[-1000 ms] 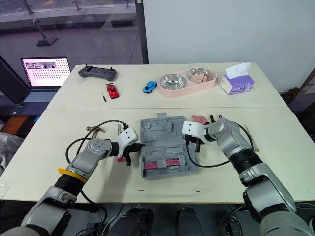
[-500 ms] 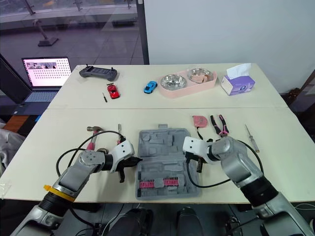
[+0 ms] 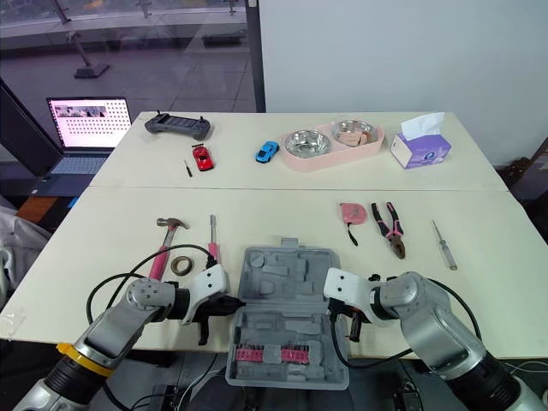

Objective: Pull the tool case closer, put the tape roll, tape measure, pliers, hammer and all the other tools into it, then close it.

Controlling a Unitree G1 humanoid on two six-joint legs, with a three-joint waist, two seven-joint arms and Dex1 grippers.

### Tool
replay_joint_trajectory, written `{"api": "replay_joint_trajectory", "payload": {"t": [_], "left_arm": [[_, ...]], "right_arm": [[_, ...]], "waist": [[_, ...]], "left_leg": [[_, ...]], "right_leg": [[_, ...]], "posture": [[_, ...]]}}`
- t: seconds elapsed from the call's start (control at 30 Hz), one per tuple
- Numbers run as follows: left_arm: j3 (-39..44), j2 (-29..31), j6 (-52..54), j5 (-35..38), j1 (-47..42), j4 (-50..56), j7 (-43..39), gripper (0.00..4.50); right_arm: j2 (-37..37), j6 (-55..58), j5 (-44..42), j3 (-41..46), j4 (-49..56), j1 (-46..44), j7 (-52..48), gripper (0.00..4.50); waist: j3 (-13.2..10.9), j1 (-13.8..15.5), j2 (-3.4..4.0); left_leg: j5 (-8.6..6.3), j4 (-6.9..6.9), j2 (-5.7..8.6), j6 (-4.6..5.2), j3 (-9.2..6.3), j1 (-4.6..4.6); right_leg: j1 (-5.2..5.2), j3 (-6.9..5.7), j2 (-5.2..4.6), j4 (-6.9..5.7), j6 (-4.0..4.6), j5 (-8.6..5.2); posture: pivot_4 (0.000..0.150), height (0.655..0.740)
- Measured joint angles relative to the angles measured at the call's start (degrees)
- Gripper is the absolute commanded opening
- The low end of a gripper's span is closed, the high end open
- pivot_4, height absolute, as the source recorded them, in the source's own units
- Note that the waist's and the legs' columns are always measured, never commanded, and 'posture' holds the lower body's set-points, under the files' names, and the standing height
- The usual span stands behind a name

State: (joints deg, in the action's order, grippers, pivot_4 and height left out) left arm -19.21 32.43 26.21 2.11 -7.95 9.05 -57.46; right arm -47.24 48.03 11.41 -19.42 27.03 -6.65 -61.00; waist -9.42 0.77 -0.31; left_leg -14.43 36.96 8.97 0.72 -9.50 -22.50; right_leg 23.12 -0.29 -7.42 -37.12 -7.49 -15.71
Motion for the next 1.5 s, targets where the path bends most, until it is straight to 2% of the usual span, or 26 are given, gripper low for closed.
{"api": "replay_joint_trajectory", "payload": {"t": [0.43, 0.6, 0.73, 0.83, 1.0, 1.07, 1.2, 1.3, 1.33, 1.43, 1.5], "left_arm": [[-0.34, 1.15, -0.34, 1.08, 0.06, -0.14, 0.0, 0.05], [0.03, 1.98, -0.44, 2.13, -0.26, -1.19, -0.08, 0.05], [1.46, 4.7, -0.44, 3.2, -1.18, -2.34, -0.99, 0.05], [5.73, 8.91, 0.17, 5.23, -1.11, -3.33, -2.57, 0.05], [25.29, 14.48, 6.28, 21.34, 1.61, 1.06, -8.3, 0.05], [30.44, 17.81, 6.68, 24.2, 4.76, 0.41, -11.07, 0.05], [36.44, 22.49, 2.91, 23.32, 12.85, -8.72, -13.96, 0.05], [39.39, 23.08, -2.55, 21.24, 15.5, -17.31, -13.53, 0.0], [40.61, 23.43, -5.0, 20.24, 16.21, -20.9, -13.18, 0.0], [42.93, 23.69, -10.89, 18.81, 15.65, -29.19, -11.84, 0.85], [43.55, 23.68, -13.83, 18.15, 14.37, -33.92, -10.16, 1.97]], "right_arm": [[-1.21, 0.56, -2.63, -0.19, -0.05, -0.05, 2.73, 0.0], [-4.71, -1.04, -3.72, 0.61, -0.84, 0.82, 2.78, 0.0], [-7.13, -3.34, -5.71, 4.7, -2.9, 2.73, 2.83, 0.0], [-8.05, -6.58, -10.17, 12.67, -3.69, 5.55, 1.95, 0.0], [-7.28, -11.88, -22.08, 36.74, -4.01, 14.73, -3.24, 0.0], [-6.95, -13.37, -24.88, 43.98, -5.75, 17.85, -4.8, 0.0], [-6.43, -16.65, -27.95, 54.32, -13.17, 22.71, -7.02, 0.0], [-6.14, -21.25, -28.51, 58.84, -18.92, 24.67, -7.26, 0.84], [-6.1, -23.16, -28.46, 59.98, -21.42, 25.35, -7.19, 1.37], [-5.74, -27.45, -28.44, 61.24, -25.9, 27.22, -7.03, 2.81], [-5.56, -30.67, -27.86, 61.25, -29.37, 27.59, -6.05, 3.96]], "waist": [[-0.01, 0.02, -0.01], [-0.01, 0.06, -0.02], [-0.03, 0.0, -0.03], [-0.08, -0.02, -0.02], [-0.13, 0.19, -0.02], [-0.12, 0.07, 0.0], [-0.18, -0.07, 0.1], [-0.21, 0.01, 0.13], [-0.22, 0.05, 0.13], [-0.23, 0.15, 0.16], [-0.24, 0.09, 0.18]], "left_leg": [[0.0, -0.01, -0.01, 0.0, 0.0, 0.0], [0.0, -0.01, -0.03, 0.0, 0.0, 0.0], [0.0, -0.01, -0.06, 0.0, 0.02, -0.03], [0.0, -0.02, -0.2, -0.01, 0.04, -0.11], [-0.02, -0.03, -0.27, 0.0, -0.02, -0.32], [-0.07, -0.05, -0.29, 0.01, 0.01, -0.3], [-0.11, -0.13, -0.47, -0.02, 0.24, -0.17], [-0.2, -0.13, -0.59, -0.19, 0.25, -0.12], [-0.2, -0.13, -0.67, -0.19, 0.25, -0.08], [-0.21, -0.14, -0.68, -0.19, 0.26, -0.08], [-0.21, -0.2, -0.67, -0.18, 0.3, -0.08]], "right_leg": [[0.02, 0.0, 0.0, 0.01, 0.0, 0.0], [0.01, -0.01, 0.01, 0.02, 0.0, 0.0], [-0.02, -0.01, 0.03, 0.01, 0.0, 0.0], [0.01, -0.01, 0.16, 0.02, 0.04, 0.02], [0.11, -0.01, 0.3, 0.12, 0.08, 0.04], [0.09, 0.0, 0.3, 0.16, 0.09, 0.03], [0.04, 0.08, 0.31, 0.31, 0.39, 0.0], [-0.01, 0.08, 0.4, 0.58, 0.57, 0.02], [-0.06, 0.08, 0.49, 0.79, 0.63, 0.06], [-0.13, 0.1, 0.5, 0.93, 0.65, 0.07], [-0.07, 0.1, 0.48, 0.96, 0.64, 0.09]], "posture": [[0.15, 0.74], [0.15, 0.74], [0.15, 0.74], [0.15, 0.74], [0.15, 0.74], [0.15, 0.74], [0.15, 0.74], [0.15, 0.74], [0.15, 0.74], [0.15, 0.74], [0.15, 0.74]]}}
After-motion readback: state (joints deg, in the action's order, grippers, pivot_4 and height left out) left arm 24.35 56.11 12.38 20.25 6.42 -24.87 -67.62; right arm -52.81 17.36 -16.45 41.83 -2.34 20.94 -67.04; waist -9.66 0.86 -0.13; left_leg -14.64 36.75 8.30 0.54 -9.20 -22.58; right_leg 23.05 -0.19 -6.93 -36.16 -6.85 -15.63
